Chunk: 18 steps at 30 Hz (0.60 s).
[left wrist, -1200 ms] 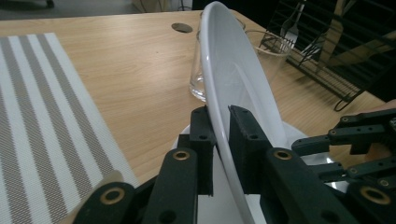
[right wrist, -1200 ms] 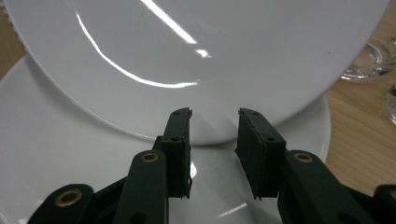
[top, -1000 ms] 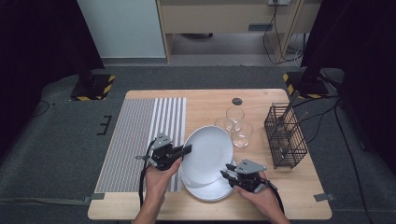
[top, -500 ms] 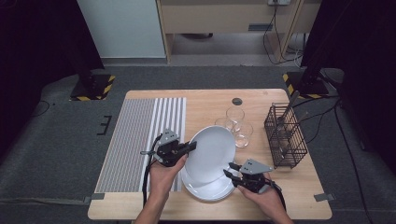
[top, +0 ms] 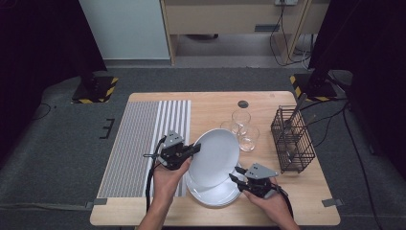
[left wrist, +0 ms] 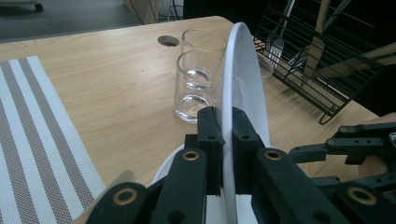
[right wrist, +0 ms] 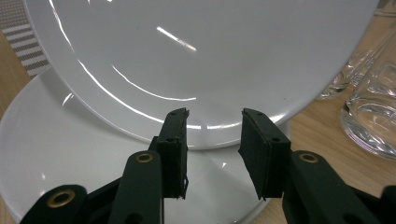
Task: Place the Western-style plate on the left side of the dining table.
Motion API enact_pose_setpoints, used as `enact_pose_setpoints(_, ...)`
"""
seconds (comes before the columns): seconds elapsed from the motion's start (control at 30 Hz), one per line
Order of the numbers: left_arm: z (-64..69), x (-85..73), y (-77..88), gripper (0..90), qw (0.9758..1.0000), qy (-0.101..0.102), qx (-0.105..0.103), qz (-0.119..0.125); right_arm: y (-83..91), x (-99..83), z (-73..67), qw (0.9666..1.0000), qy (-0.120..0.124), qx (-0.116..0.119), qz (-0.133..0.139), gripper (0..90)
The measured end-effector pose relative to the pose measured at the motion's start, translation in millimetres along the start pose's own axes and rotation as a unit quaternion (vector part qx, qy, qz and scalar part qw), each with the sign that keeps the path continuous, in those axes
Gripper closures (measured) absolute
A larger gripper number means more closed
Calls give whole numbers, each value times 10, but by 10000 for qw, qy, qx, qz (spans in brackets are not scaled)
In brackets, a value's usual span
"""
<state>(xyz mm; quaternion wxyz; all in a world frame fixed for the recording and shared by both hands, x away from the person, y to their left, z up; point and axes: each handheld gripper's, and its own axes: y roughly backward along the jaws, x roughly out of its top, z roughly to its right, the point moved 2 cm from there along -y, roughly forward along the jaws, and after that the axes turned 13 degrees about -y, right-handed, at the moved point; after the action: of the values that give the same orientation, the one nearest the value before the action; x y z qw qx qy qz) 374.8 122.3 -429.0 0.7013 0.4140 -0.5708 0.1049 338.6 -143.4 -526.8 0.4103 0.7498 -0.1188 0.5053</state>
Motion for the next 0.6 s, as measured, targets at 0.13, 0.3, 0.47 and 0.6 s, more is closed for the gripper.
enact_pose_setpoints(0.13, -18, -7, 3, 853, 10000, 27, 22, 26, -27, -9, -4, 9999, 45, -59, -77, 594)
enact_pose_setpoints(0.3, -29, -7, 15, 854, 10000, 14, 65, 49, -82, 9, -35, 9997, 141, -93, -149, 579)
enact_pose_setpoints(0.47, -69, -23, 44, 854, 9999, 64, 113, 38, -102, 11, -38, 9998, 124, -93, -151, 576)
enact_pose_setpoints(0.6, -112, -47, 73, 854, 9998, 118, 135, 43, -124, 17, -39, 9998, 89, -104, -150, 569)
